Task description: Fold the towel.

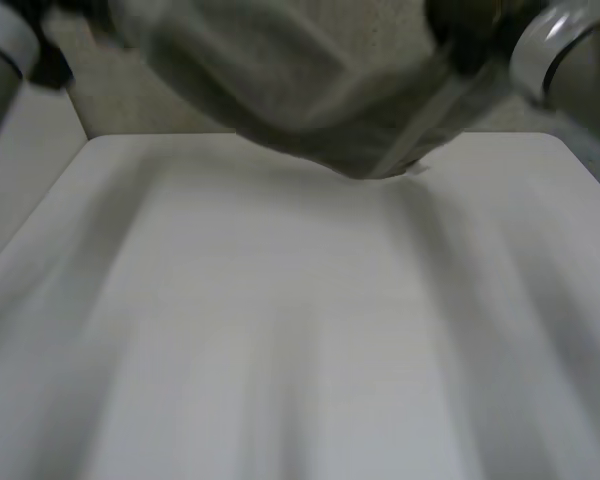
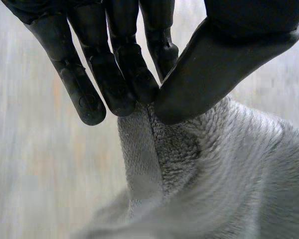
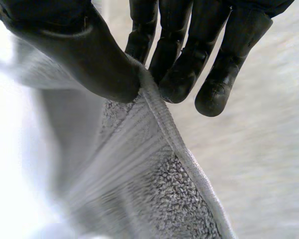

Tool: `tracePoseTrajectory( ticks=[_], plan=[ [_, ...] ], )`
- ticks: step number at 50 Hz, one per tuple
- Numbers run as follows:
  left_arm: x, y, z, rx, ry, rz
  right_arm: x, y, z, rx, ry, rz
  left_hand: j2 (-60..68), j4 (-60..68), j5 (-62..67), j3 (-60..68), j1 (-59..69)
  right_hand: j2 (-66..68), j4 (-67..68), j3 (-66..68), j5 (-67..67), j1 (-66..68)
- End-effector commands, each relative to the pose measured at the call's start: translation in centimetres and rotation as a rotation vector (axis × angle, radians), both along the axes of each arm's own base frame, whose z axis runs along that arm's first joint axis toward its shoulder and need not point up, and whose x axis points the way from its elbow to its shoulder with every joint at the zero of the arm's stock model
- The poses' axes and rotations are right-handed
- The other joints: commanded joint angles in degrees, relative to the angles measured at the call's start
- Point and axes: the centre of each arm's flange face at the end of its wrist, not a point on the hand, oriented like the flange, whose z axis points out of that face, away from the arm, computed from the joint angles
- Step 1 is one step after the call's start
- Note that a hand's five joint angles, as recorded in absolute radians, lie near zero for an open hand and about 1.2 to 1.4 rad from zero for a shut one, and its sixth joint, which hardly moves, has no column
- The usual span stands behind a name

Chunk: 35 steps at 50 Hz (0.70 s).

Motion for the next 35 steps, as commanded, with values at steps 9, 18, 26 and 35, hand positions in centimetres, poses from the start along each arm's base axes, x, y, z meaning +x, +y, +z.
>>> tracePoseTrajectory(
  ticks=[9, 18, 26, 35],
  plan=[
    [4.3, 5.6, -20.3, 0.509, -0.369, -0.045, -3.6, 4.9, -15.0, 0.427, 0.283, 0.136, 2.8, 2.0, 5.4, 5.3, 7.6, 5.3, 3.4, 3.1, 3.5, 4.4],
    [6.3, 8.8, -19.9, 0.514, -0.507, -0.012, -5.9, 7.7, -14.7, 0.406, 0.26, 0.088, 2.8, 2.0, 5.4, 5.3, 7.6, 5.3, 3.4, 3.1, 3.5, 4.4],
    [7.2, 9.7, -17.8, 0.47, -0.515, 0.027, -6.7, 10.3, -14.9, 0.412, 0.243, 0.109, -31.2, -31.9, -28.5, -28.7, -26.3, 5.3, 3.4, 3.1, 3.5, 4.4],
    [7.3, 8.9, -14.8, 0.367, -0.515, 0.056, -8.6, 9.9, -15.1, 0.419, 0.225, 0.047, -38.7, -39.5, -36.1, -36.3, -33.9, 5.3, 3.4, 3.1, 3.5, 4.4]
  ],
)
